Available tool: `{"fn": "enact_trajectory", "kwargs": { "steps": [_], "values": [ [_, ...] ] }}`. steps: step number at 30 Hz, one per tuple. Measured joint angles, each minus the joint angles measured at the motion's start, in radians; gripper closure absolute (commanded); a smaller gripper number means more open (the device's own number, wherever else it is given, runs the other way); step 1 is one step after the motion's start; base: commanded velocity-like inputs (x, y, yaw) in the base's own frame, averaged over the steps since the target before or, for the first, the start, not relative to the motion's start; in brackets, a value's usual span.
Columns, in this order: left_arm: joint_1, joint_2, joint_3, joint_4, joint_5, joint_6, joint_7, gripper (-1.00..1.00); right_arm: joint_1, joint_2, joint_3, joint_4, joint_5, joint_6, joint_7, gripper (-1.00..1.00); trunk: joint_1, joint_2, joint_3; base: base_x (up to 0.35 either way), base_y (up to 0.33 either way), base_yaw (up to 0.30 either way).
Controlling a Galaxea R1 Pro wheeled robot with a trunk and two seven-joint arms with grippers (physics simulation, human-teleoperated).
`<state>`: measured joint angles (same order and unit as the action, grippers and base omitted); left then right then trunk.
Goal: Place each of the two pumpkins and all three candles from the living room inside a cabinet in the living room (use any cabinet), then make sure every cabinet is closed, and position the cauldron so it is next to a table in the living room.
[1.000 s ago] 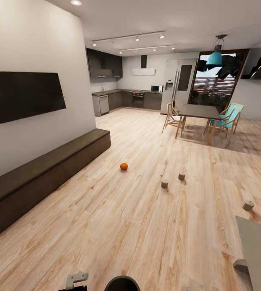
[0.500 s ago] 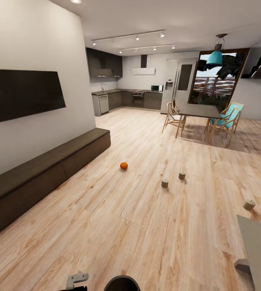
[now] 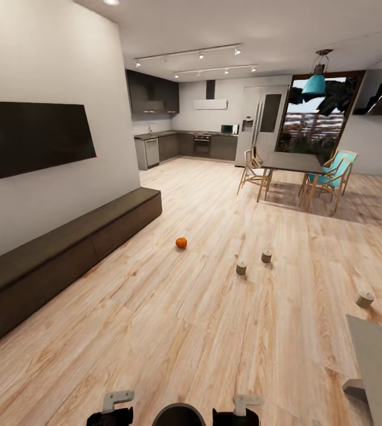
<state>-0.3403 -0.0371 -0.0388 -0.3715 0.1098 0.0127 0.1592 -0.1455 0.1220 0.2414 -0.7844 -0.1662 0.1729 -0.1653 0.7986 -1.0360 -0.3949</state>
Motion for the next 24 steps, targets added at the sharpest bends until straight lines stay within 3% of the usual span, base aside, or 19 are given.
{"fn": "enact_trajectory", "kwargs": {
  "steps": [3,9,14,15,16,17,18,21,24],
  "values": [
    [-0.002,0.0,0.0,-0.004,0.002,0.012,-0.001,-1.0,-0.017,0.016,0.006,0.001,-0.001,0.015,-0.005,-1.0,0.0,0.0,0.0,0.0,0.0,0.0],
    [-0.016,-0.002,0.0,-0.037,0.006,0.043,-0.002,-1.0,-0.051,0.018,0.008,0.008,-0.005,0.048,-0.012,-1.0,0.0,0.0,0.0,0.0,0.0,0.0],
    [-0.045,-0.002,0.002,-0.065,0.019,0.071,-0.002,-1.0,-0.079,0.018,0.007,0.035,-0.033,0.076,-0.039,-1.0,0.0,0.0,0.0,0.0,0.0,0.0],
    [-0.052,-0.003,0.003,-0.246,0.03,0.424,-0.004,-1.0,-0.199,0.019,0.007,0.17,-0.095,0.293,-0.081,-1.0,0.0,0.0,0.0,0.0,0.0,0.0],
    [-0.116,-0.004,0.003,-0.296,0.036,0.559,-0.004,-1.0,-0.332,0.019,0.007,0.194,-0.108,0.31,-0.091,-1.0,0.0,0.0,0.0,0.0,0.0,0.0],
    [-0.106,-0.004,0.003,-0.299,0.039,0.569,-0.004,-1.0,-0.389,0.019,0.007,0.205,-0.112,0.314,-0.094,-1.0,0.0,0.0,0.0,0.0,0.0,0.0],
    [-0.109,-0.005,0.004,-0.302,0.043,0.578,-0.004,-1.0,-0.372,0.019,0.007,0.226,-0.123,0.317,-0.099,-1.0,0.0,0.0,0.0,0.0,0.0,0.0],
    [-0.131,-0.006,0.005,-0.287,0.068,0.604,-0.004,-1.0,-0.394,0.021,0.007,0.253,-0.132,0.323,-0.105,-1.0,0.0,0.0,0.0,0.0,0.0,0.0],
    [-0.149,-0.006,0.004,-0.264,0.111,0.644,-0.004,-1.0,-0.408,0.053,0.009,0.261,-0.139,0.327,-0.108,-1.0,0.0,0.0,0.0,0.0,0.0,0.0]
  ]
}}
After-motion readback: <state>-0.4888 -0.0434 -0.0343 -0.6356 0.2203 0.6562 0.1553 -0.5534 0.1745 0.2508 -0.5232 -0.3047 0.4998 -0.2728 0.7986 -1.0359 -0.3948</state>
